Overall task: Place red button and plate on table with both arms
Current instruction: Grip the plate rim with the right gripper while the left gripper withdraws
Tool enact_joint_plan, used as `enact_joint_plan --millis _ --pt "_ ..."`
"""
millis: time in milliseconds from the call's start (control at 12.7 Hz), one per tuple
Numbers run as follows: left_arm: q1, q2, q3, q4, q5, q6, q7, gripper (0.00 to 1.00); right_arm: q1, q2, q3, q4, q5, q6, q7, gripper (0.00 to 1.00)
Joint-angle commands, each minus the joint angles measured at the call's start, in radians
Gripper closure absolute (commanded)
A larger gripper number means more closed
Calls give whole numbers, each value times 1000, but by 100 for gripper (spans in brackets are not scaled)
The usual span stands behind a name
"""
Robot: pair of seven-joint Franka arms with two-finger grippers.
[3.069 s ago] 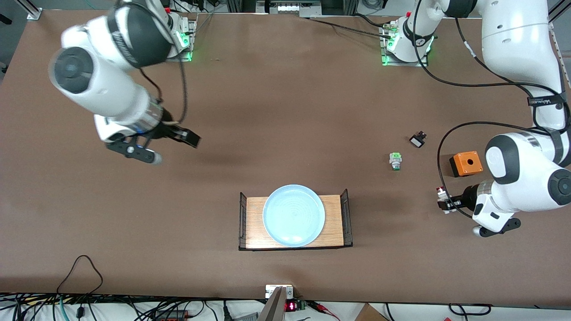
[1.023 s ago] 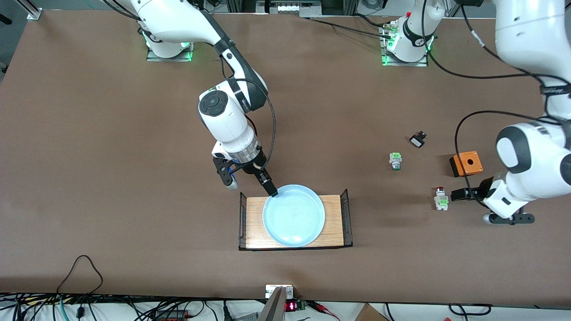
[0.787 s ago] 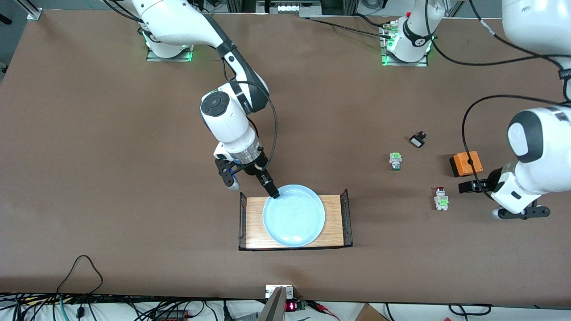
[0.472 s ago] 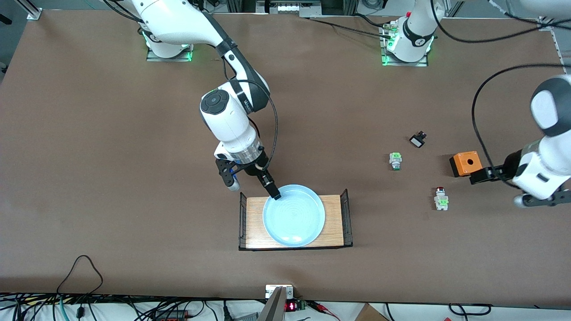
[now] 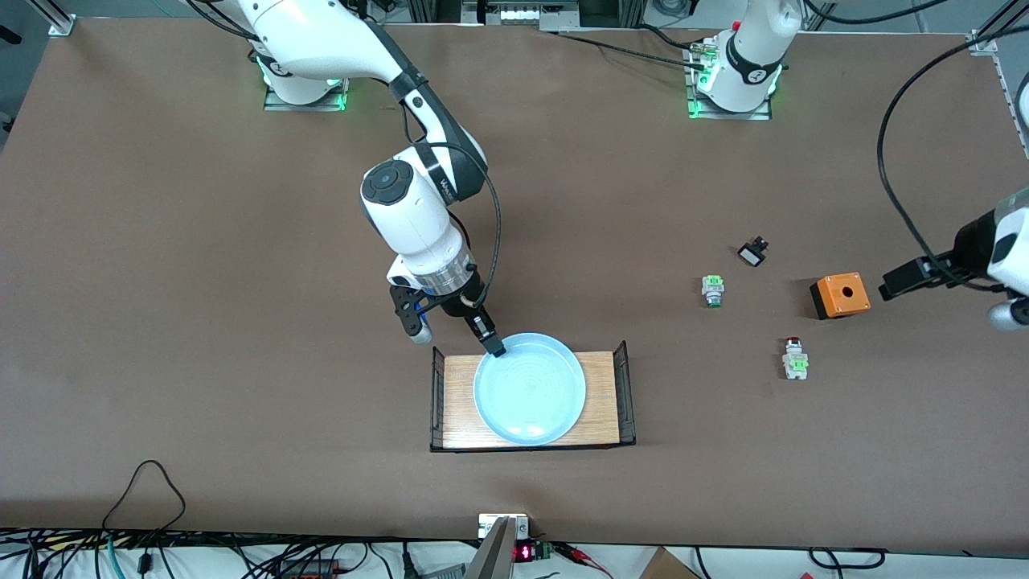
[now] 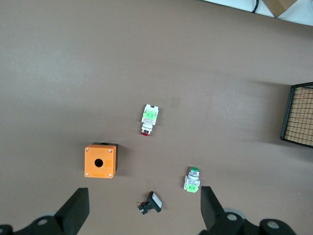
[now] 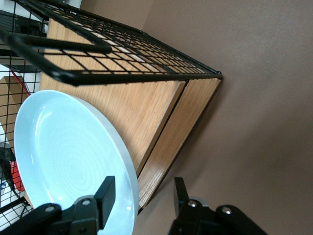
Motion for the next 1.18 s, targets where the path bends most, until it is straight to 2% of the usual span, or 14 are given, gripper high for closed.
enact_joint_plan --millis 0,315,551,630,866,944,1102 --pt "-2 -62 -6 -6 33 -45 -14 0 5 12 -1 20 4 -2 7 53" --pt "7 -125 -35 -6 69 -97 -3 0 5 12 -1 20 1 -2 4 77" --pt "26 -161 -72 -7 69 -134 83 0 13 9 -1 20 4 -2 11 97" --pt "42 -165 -93 -7 67 -136 100 0 19 7 -1 20 9 -3 13 99" --pt "241 -176 -298 -3 66 -130 115 0 22 -8 -2 47 12 -44 13 100" --pt "265 -178 -326 -3 66 -131 130 0 19 -14 -4 76 12 -101 11 100" --pt "265 -203 -328 -15 67 -133 138 0 13 -37 -8 148 12 -223 8 100"
